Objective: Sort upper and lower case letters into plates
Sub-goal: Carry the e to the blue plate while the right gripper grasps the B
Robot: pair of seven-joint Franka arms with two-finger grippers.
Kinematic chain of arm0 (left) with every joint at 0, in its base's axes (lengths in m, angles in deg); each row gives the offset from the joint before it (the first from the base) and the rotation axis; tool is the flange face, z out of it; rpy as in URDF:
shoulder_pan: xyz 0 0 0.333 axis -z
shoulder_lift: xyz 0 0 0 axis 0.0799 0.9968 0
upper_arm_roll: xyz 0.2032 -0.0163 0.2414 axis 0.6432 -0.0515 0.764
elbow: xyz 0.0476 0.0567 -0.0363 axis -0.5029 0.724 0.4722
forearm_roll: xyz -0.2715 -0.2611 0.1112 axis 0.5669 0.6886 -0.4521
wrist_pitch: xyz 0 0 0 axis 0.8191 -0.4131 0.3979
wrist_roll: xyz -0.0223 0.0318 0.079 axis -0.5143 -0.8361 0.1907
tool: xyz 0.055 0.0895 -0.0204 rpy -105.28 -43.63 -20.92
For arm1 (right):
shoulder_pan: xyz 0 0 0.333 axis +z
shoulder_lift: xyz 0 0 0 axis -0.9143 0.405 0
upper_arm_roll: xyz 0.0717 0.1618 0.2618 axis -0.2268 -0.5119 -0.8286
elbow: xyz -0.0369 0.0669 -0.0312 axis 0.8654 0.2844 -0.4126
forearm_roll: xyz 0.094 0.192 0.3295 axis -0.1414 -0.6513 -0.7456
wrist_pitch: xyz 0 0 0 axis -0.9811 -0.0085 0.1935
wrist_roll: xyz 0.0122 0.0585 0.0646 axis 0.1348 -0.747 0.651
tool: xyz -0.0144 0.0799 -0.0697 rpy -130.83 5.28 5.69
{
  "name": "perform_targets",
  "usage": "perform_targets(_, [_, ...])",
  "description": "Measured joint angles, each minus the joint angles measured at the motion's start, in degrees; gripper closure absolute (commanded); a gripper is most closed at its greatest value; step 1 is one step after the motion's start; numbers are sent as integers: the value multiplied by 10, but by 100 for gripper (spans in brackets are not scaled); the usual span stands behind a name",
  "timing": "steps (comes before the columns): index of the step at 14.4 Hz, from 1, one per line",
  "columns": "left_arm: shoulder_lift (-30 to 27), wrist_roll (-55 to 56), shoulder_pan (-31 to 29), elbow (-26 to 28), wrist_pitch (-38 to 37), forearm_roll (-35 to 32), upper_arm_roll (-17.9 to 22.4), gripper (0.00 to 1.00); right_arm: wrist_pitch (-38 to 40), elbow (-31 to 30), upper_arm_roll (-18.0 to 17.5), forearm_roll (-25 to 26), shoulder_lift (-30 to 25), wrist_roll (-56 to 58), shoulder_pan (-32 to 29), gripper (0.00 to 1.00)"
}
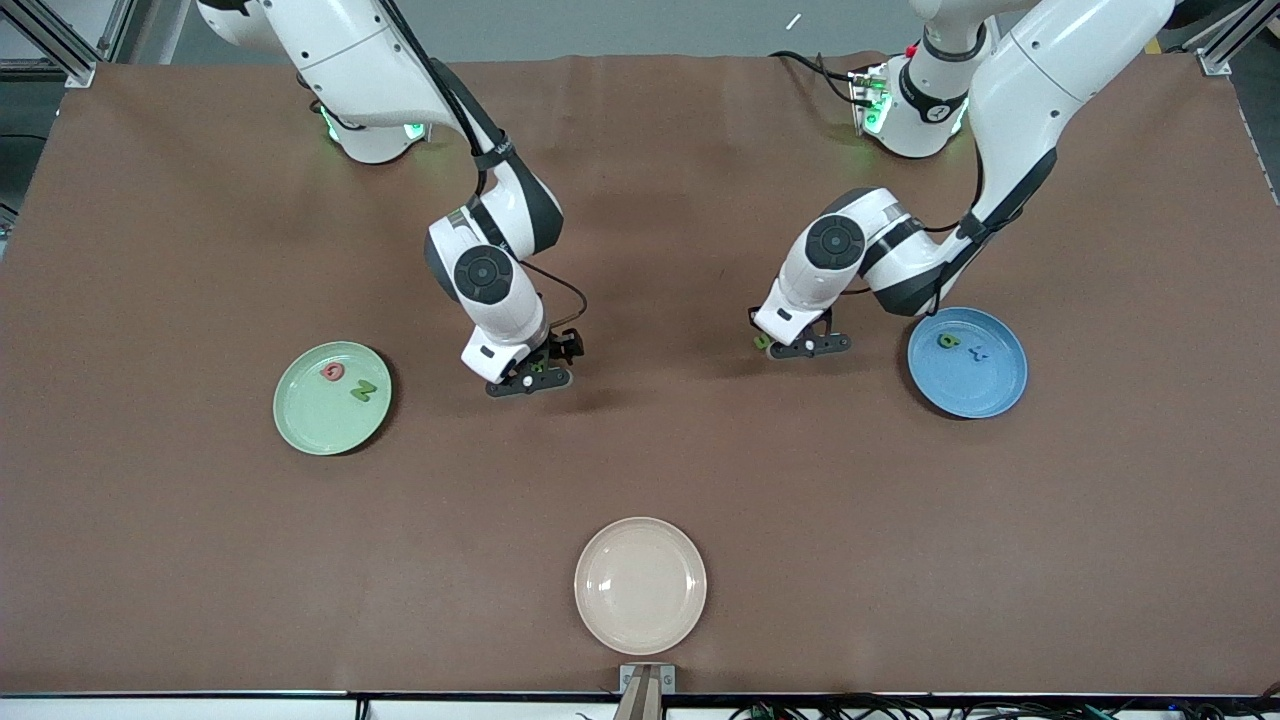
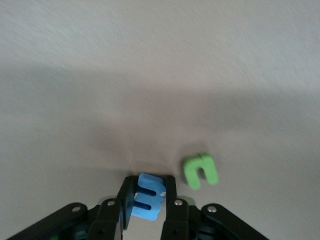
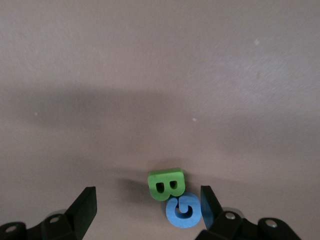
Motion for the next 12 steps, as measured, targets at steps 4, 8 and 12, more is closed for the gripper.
perform_targets(4, [-25,-25,-43,-4,0,-8,0,92,-26,-23,1,15,9,0,4,8])
perform_targets(8, [-60,-117,-112,-5,-22,-8,-15,93,-31,-24,1,18,11,0,4,10])
perform_targets(12, [-64,-227,-222,-3,-36,-8,-42,93,-32,-23,2,20,11,0,5,14])
